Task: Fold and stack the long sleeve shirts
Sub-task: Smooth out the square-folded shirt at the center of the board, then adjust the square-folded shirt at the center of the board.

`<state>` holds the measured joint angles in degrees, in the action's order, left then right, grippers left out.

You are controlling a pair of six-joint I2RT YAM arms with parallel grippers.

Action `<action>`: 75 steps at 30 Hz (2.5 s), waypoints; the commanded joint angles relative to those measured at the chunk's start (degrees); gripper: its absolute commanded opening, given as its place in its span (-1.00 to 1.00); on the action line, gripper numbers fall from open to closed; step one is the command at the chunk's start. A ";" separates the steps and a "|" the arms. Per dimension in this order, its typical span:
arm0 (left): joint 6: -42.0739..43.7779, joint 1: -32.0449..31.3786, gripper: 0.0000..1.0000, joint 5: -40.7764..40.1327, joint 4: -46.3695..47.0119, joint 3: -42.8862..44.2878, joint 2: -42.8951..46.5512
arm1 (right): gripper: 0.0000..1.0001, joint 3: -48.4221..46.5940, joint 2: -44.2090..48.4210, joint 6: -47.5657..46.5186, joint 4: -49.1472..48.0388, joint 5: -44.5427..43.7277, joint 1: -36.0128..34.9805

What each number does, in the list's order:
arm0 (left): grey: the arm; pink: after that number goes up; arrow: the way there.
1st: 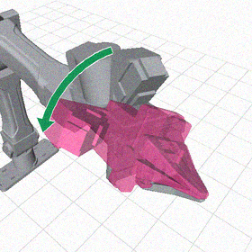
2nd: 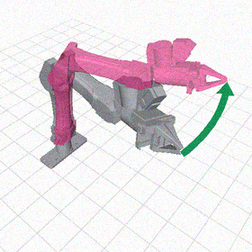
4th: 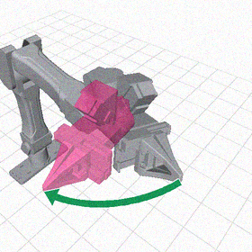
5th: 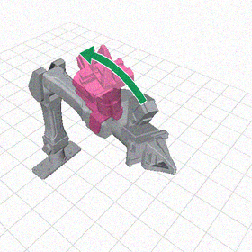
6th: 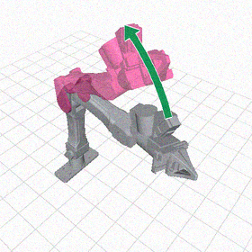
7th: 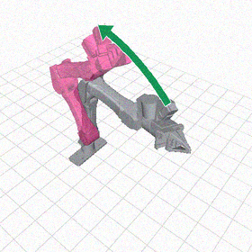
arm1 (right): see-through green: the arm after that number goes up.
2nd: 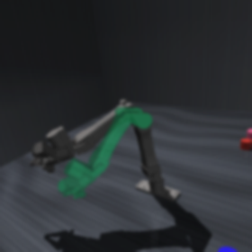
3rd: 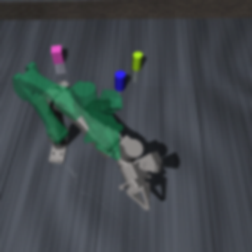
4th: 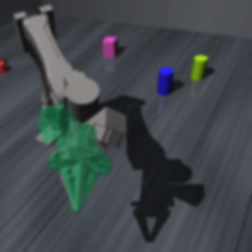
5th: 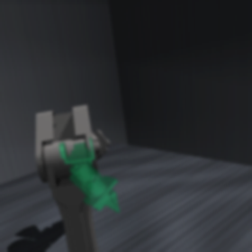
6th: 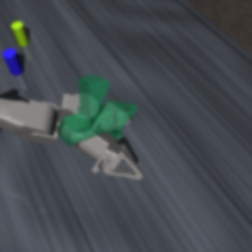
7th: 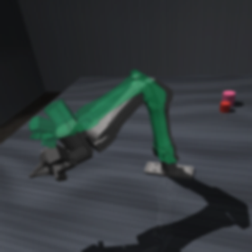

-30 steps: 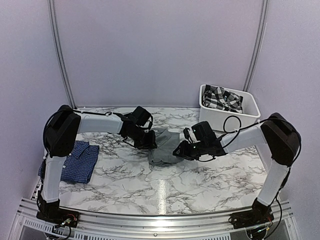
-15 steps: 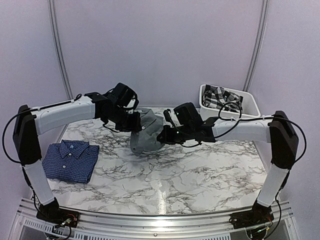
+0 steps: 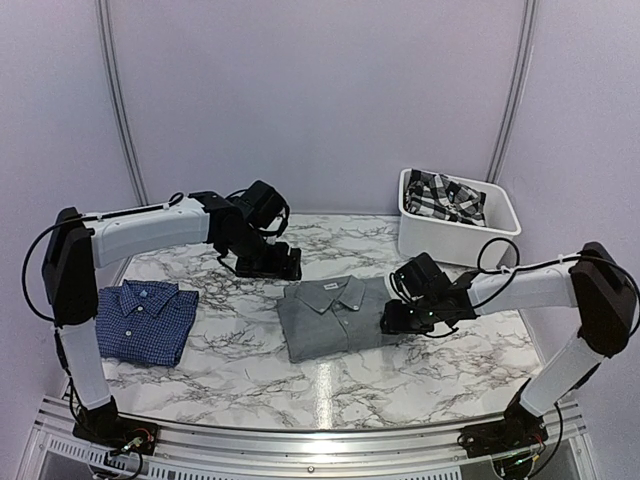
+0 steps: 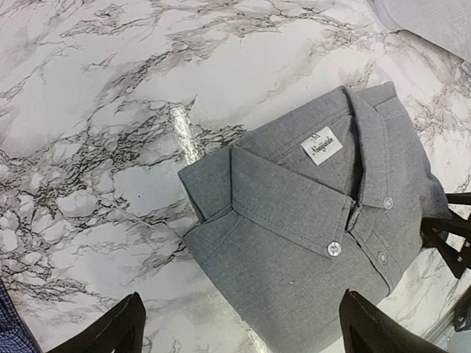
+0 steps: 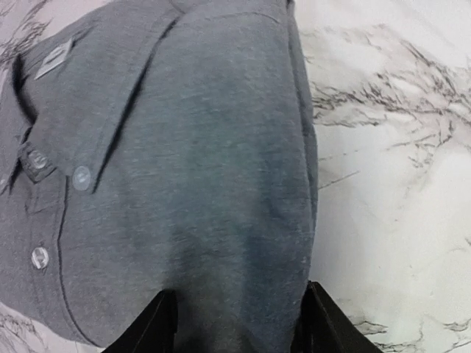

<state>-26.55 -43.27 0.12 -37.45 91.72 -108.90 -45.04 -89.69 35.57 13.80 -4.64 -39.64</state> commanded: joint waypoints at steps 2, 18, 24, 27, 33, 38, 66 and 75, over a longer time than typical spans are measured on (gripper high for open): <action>-2.05 1.70 0.76 3.41 5.11 -7.03 1.74 | 0.08 -2.14 4.93 -0.61 2.62 -2.19 -1.58; -10.04 1.87 -0.05 18.15 22.91 -25.18 5.44 | -0.40 -1.78 3.02 -1.60 6.75 -4.59 -4.58; -10.78 1.87 -0.28 17.35 24.29 -23.26 2.56 | -0.63 5.93 1.71 2.39 5.28 -3.53 -6.21; -10.89 1.87 -0.41 17.21 24.49 -21.27 0.09 | -0.62 7.02 3.80 3.18 5.95 -3.22 -6.88; -10.99 1.87 -0.55 15.97 24.44 -18.89 -1.54 | -0.26 -0.30 9.02 1.47 12.41 -6.72 -7.00; -10.88 2.63 -0.54 12.85 24.44 -20.88 1.67 | -0.04 -9.62 7.21 -2.36 13.66 -8.98 -7.02; -8.61 3.10 -0.37 11.93 21.63 -23.20 5.63 | -0.34 -35.70 -26.20 -12.63 8.09 -7.95 1.33; -8.61 3.10 -0.39 12.01 21.54 -23.08 5.81 | -1.00 -36.28 -22.33 -11.90 10.81 -12.47 1.16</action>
<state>-35.68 -40.34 12.38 -14.24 68.93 -105.01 -79.81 -115.35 23.24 23.46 -13.56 -38.57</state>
